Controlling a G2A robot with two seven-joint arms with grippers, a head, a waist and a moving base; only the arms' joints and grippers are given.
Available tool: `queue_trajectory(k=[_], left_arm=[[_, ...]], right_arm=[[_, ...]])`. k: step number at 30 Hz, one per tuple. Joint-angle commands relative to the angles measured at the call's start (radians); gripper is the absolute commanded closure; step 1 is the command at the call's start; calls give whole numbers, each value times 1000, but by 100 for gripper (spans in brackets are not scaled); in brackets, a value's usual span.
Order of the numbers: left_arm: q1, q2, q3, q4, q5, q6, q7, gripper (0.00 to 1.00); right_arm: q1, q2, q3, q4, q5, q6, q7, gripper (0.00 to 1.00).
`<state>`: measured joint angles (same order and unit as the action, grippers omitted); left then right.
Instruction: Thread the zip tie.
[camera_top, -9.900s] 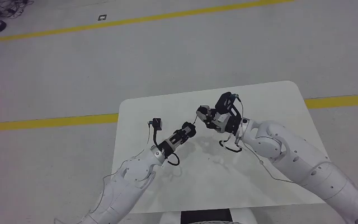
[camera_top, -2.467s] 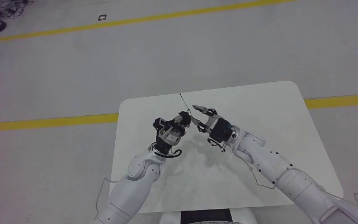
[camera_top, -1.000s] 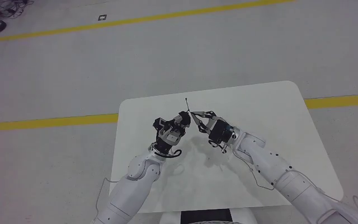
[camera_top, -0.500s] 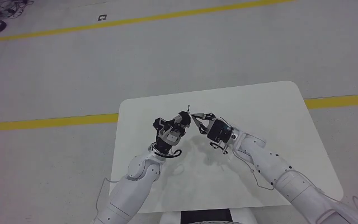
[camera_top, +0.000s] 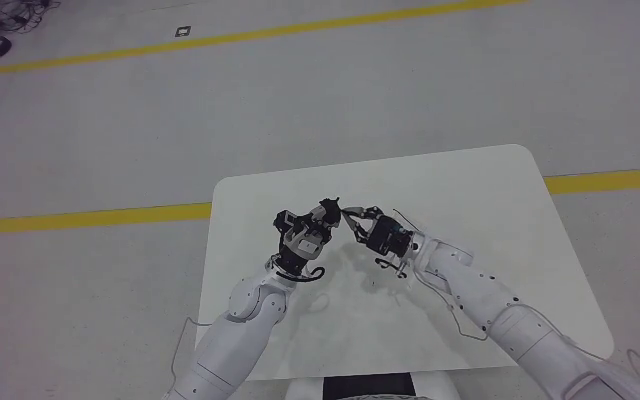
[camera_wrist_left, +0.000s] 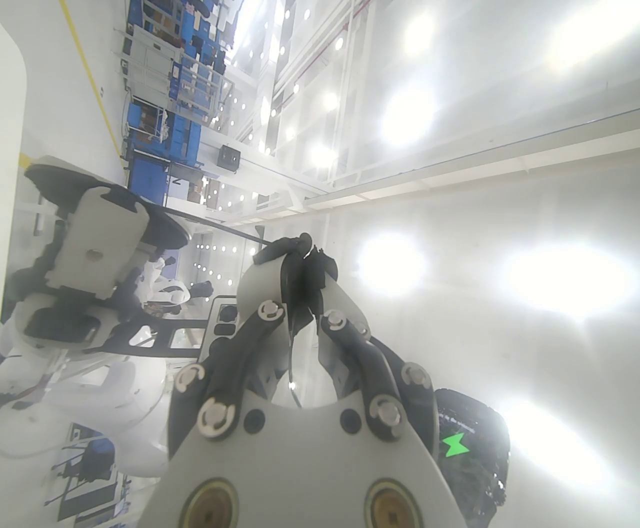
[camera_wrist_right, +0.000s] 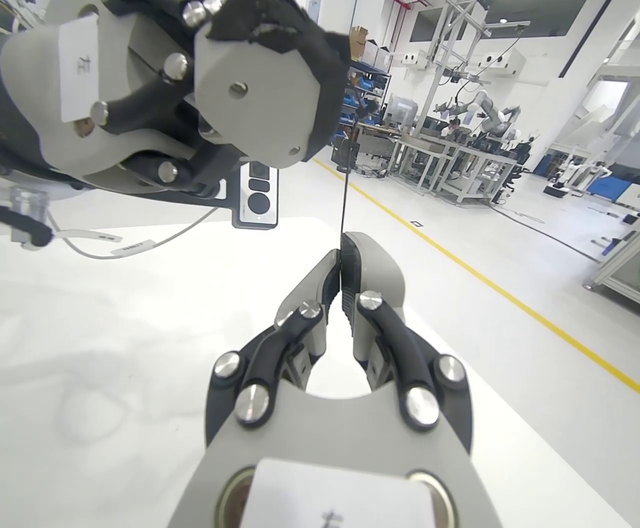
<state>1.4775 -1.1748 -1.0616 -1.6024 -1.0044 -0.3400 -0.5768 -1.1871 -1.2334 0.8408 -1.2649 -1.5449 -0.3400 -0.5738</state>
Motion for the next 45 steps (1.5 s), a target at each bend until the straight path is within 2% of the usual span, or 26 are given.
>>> queue_trajectory(k=[1,11,12,13,18,22,26,34,37,39,42,45], left_arm=[[0,0,0,0,0,0,0,100],[0,0,0,0,0,0,0,100],[0,0,0,0,0,0,0,100],[0,0,0,0,0,0,0,100],[0,0,0,0,0,0,0,100],[0,0,0,0,0,0,0,100],[0,0,0,0,0,0,0,100],[0,0,0,0,0,0,0,100],[0,0,0,0,0,0,0,100],[-1,-1,1,-7,-4,4,1,100],[6,-3,-2,-29,-81,18,-51,100],[10,-4,-14,-22,-158,32,-132,100]], right_arm=[[2,0,-4,5,2,0,0,100],[3,1,0,14,27,3,-16,100],[0,1,6,13,39,6,-21,62],[-4,1,14,12,49,7,-27,0],[-24,8,60,18,136,0,-84,0],[-45,25,85,1,220,0,-130,0],[-61,58,97,-40,313,0,-172,0],[-93,147,86,-157,514,0,-243,0],[-97,164,85,-164,594,0,-245,0],[-97,164,85,-164,594,0,-245,0],[-97,164,85,-164,594,0,-245,0],[-97,164,85,-164,594,0,-245,0]])
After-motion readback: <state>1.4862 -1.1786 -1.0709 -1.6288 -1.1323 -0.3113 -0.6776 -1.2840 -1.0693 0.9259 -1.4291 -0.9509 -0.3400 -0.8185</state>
